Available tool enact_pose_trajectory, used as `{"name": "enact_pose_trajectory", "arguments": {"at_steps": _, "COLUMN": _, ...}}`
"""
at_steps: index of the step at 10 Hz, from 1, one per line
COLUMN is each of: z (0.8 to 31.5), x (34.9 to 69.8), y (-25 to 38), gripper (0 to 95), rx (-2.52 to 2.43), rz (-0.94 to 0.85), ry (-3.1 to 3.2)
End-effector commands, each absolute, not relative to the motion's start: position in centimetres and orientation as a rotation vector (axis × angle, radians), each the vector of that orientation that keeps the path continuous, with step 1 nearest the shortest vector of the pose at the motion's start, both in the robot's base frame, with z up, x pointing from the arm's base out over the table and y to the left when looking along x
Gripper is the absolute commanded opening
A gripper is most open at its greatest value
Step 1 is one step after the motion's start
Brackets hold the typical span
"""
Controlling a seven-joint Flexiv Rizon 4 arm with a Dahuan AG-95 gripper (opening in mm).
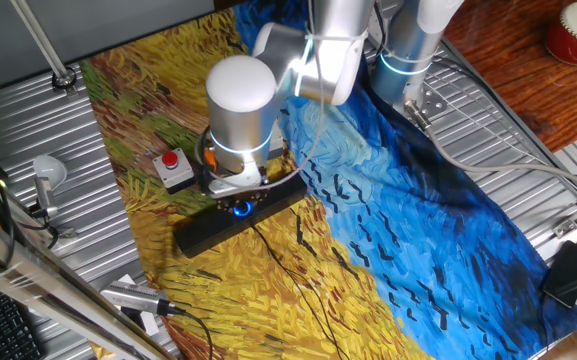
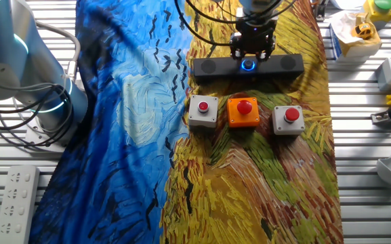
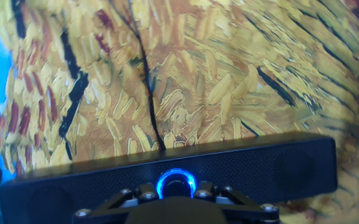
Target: Turn the knob to decrease the volume of the speaker
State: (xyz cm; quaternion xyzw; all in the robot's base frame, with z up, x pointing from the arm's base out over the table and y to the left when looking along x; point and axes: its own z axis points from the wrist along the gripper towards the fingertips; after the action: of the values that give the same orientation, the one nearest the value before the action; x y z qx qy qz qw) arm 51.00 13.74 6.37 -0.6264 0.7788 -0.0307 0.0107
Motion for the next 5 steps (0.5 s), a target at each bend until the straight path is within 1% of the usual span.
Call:
{"name": "enact_pose_trajectory", "arguments": {"at_steps": 1, "z": 6.41, "x": 51.07, "y": 13.71, "gripper": 38.0, "rx": -1.839, "rz": -0.083, "ry": 2.510}}
{"name": "enact_pose_trajectory", "arguments": {"at_steps": 5, "z": 6.41, "x": 51.07, "y": 13.71, "gripper": 38.0, "rx": -1.670, "rz": -0.075, "ry": 2.618}}
